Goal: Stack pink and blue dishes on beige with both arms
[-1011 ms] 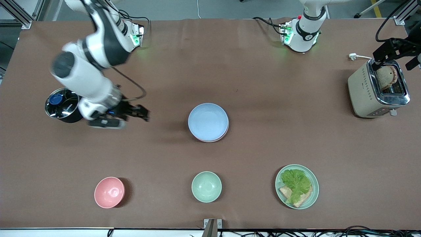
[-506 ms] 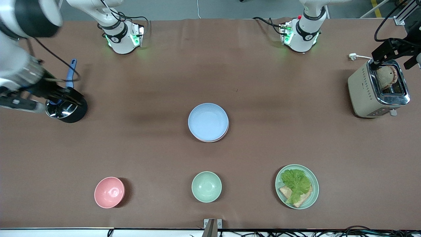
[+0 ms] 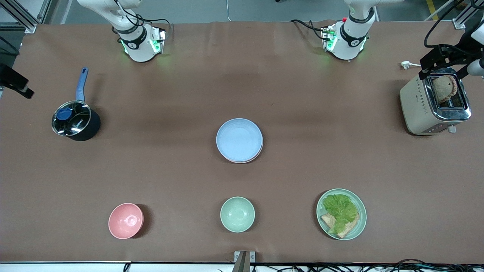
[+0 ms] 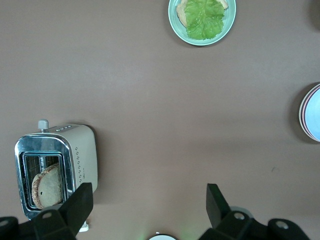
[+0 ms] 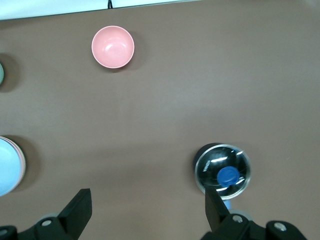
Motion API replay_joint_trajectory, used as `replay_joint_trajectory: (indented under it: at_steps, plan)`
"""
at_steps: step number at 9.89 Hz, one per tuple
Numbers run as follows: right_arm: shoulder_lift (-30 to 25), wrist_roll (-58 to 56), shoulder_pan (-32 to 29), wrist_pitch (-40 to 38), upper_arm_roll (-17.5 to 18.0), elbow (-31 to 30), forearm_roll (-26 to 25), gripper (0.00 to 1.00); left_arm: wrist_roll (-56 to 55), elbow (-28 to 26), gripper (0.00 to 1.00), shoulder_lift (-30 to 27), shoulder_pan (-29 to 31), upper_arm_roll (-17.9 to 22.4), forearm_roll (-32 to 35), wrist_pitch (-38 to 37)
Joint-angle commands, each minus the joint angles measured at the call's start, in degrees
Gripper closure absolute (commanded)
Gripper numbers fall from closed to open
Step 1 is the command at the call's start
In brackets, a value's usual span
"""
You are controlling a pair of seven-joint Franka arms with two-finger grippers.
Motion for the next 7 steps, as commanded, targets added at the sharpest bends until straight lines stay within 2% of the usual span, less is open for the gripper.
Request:
replay_joint_trajectory:
  at_steps: [1, 4, 7]
  plan:
    - [1.31, -1.74, -0.56, -0.55, -2.05, -3.18, 0.74, 0.0, 0.2, -1.64, 0.0, -0.06, 0.29, -0.18, -0.72, -0.25]
    - [1.14, -1.03, -0.74, -0.64, -2.23, -4.69, 1.19, 0.0, 0.46, -0.41, 0.0, 0.9, 0.38, 0.0, -0.63, -0.25]
    - [1.14, 1.87, -2.85, -1.17, 0.14, -4.26, 1.19, 0.0, 0.46, -0.23, 0.0, 1.08, 0.38, 0.0, -0.63, -0.25]
